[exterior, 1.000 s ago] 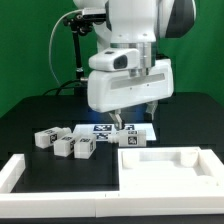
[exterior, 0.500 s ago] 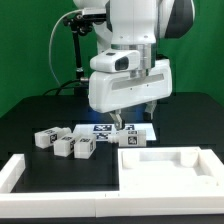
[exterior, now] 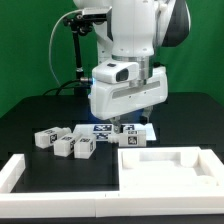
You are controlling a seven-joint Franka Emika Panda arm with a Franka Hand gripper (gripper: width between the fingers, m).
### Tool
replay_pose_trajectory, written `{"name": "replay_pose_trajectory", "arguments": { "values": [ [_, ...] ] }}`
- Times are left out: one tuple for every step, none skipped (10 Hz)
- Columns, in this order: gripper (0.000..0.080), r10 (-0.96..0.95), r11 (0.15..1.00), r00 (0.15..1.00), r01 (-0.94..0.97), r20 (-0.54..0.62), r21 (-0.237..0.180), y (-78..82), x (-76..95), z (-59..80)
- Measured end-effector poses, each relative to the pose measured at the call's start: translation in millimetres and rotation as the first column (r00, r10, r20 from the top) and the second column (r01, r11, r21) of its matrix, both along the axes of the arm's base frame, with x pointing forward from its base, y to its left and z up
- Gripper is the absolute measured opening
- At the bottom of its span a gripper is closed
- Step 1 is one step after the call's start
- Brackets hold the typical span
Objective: Assemble one leg
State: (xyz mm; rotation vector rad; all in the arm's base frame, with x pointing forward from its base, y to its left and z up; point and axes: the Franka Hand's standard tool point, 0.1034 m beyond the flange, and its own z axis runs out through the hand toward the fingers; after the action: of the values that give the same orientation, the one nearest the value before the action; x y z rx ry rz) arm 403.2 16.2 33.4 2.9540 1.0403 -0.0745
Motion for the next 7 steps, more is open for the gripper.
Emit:
{"name": "replay_pose_trajectory", "arguments": {
  "values": [
    [0.0648,0.001,1.000,1.000,-0.001,-0.006,-0.004,1.0,-3.5,-5.8],
    [0.0648,0.004,1.000,1.000,-0.004,-0.011,-0.008,0.8,-5.7,-10.9],
    [0.0648,0.004,1.000,1.000,-0.004,-0.018,-0.010,1.2,-7.5,-14.7],
    [0.0648,0.005,1.000,1.000,-0.006,-0.026,-0.013,1.8,-9.3,-19.7],
    [0.0648,0.004,1.000,1.000,-0.004,-0.022,-0.017,-0.1,-9.6,-22.7],
    [0.0648,0.003,1.000,1.000,-0.003,-0.024,-0.018,-0.7,-10.0,-23.4],
    [0.0648,0.003,1.000,1.000,-0.003,-0.024,-0.018,-0.7,-10.1,-23.5]
  ]
}}
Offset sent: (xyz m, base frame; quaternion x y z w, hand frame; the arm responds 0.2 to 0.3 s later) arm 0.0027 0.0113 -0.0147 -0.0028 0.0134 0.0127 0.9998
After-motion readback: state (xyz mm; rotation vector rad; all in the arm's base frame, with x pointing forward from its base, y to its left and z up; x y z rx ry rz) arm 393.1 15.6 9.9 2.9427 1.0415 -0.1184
